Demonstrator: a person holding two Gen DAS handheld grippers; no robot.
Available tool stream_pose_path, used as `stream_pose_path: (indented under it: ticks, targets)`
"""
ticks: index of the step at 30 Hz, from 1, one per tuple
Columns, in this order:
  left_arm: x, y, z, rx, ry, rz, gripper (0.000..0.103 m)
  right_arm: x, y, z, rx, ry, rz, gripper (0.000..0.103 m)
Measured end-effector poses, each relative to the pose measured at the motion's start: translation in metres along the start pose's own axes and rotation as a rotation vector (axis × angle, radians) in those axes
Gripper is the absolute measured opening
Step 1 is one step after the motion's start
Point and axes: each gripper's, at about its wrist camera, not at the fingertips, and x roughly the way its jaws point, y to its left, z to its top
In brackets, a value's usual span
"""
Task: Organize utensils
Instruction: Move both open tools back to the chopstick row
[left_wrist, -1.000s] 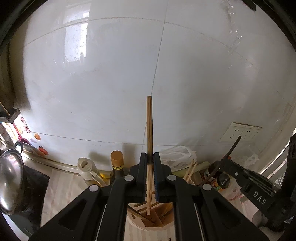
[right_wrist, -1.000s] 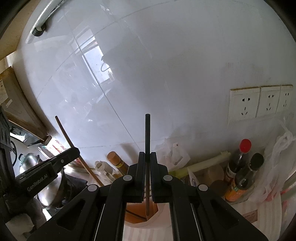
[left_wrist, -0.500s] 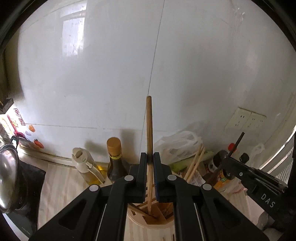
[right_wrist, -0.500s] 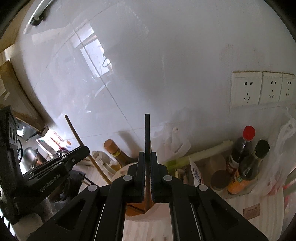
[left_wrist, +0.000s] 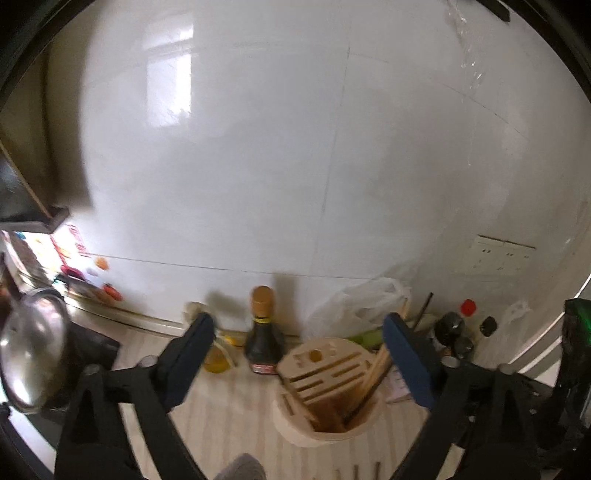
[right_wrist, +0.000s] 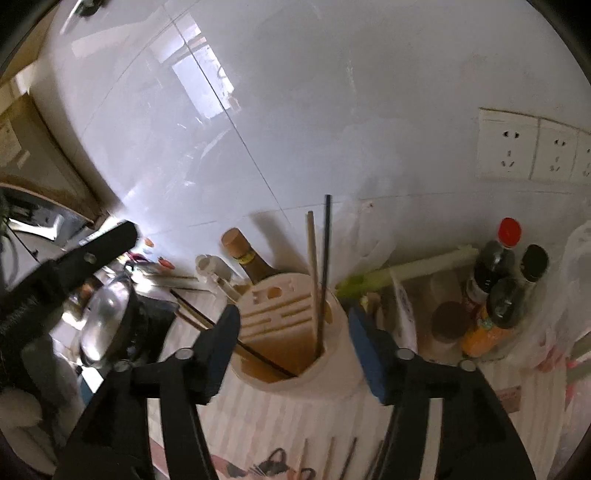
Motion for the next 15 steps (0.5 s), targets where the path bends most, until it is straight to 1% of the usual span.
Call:
stream_pose_path:
  ticks: [1, 2, 3, 4, 5, 8, 12, 15]
  targets:
    - [-0.004, 0.002, -0.003, 0.006, -0.011, 0.013, 0.103, -0.002, 0.002, -0.004, -0.013, -0.003, -0.03, 0.072]
    - [-0.008, 0.004, -0.007, 0.013, -0.022, 0.03, 0.103, -0.004, 0.003, -0.006, -0.021, -0.004, -0.047, 0.085]
    - [-0.011, 0.004, -0.014, 0.03, -0.029, 0.07, 0.103, -0.005, 0.004, -0.008, -0.033, -0.005, -0.083, 0.092]
    - [-0.013, 0.005, -0.018, 0.038, -0.033, 0.093, 0.103, -0.006, 0.007, -0.012, -0.049, -0.012, -0.122, 0.102]
    - [-0.014, 0.006, -0.026, 0.052, -0.042, 0.125, 0.103, -0.008, 0.008, -0.015, -0.061, -0.017, -0.148, 0.103]
    - [-0.014, 0.011, -0.04, 0.048, -0.028, 0.143, 0.103, -0.01, 0.014, -0.024, -0.097, -0.025, -0.221, 0.103]
    - [-0.013, 0.019, -0.055, 0.025, 0.007, 0.144, 0.103, -0.016, 0.017, -0.032, -0.107, -0.045, -0.253, 0.103]
    - [-0.016, 0.02, -0.062, 0.015, 0.021, 0.14, 0.103, -0.025, 0.018, -0.037, -0.097, -0.061, -0.245, 0.103]
